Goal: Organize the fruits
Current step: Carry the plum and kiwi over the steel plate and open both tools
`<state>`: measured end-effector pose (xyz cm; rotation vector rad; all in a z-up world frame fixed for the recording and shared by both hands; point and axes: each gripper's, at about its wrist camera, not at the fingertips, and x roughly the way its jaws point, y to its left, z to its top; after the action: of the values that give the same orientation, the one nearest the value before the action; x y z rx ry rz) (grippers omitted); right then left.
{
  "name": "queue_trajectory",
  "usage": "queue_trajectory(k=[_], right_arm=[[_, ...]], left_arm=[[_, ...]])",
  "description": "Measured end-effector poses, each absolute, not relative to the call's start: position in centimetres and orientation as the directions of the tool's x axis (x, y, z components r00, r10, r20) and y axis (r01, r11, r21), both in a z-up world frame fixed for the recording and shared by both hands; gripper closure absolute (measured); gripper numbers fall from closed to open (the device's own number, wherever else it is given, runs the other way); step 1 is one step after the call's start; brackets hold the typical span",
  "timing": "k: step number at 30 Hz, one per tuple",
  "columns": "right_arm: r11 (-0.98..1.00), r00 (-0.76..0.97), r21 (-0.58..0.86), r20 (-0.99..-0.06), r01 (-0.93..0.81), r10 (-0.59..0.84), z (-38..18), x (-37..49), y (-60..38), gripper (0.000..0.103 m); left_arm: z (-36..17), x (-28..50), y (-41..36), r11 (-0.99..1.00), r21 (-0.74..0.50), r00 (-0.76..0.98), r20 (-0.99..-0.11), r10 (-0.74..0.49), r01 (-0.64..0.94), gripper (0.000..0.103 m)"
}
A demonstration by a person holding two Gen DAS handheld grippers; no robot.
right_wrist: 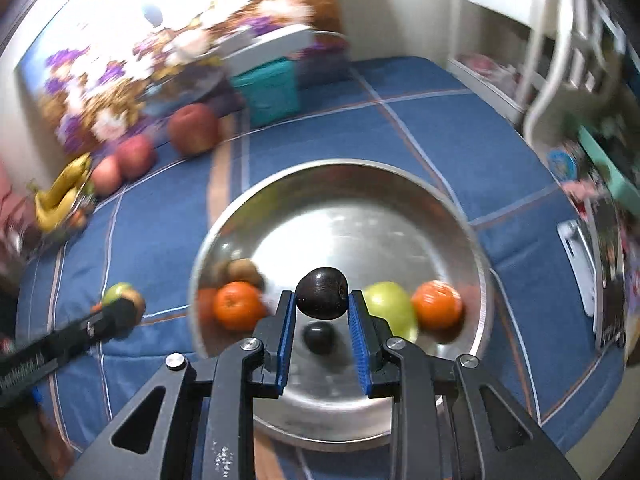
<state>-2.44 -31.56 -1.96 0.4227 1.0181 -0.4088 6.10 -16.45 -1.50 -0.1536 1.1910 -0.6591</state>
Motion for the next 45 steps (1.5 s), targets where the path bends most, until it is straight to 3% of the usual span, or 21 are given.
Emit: queue_trajectory(k=[8, 45], right_arm=[[0.829, 0.455, 0.177, -0.884, 0.531, -0.103, -3.1, -2.8, -32.6, 0.075], [0.846, 0.451, 0.178, -0.889, 0.503, -0.081, -3.7, -2.0, -31.6, 0.073]], left_arm=[[-2.5, 4.4, -19.3, 0.776, -0.407, 0.182, -0.819, -0.544, 0.482, 0.076], [-4.2, 4.6, -19.6, 0.775, -0.429, 0.132, -0.832, -0.539, 0.464, 0.074]])
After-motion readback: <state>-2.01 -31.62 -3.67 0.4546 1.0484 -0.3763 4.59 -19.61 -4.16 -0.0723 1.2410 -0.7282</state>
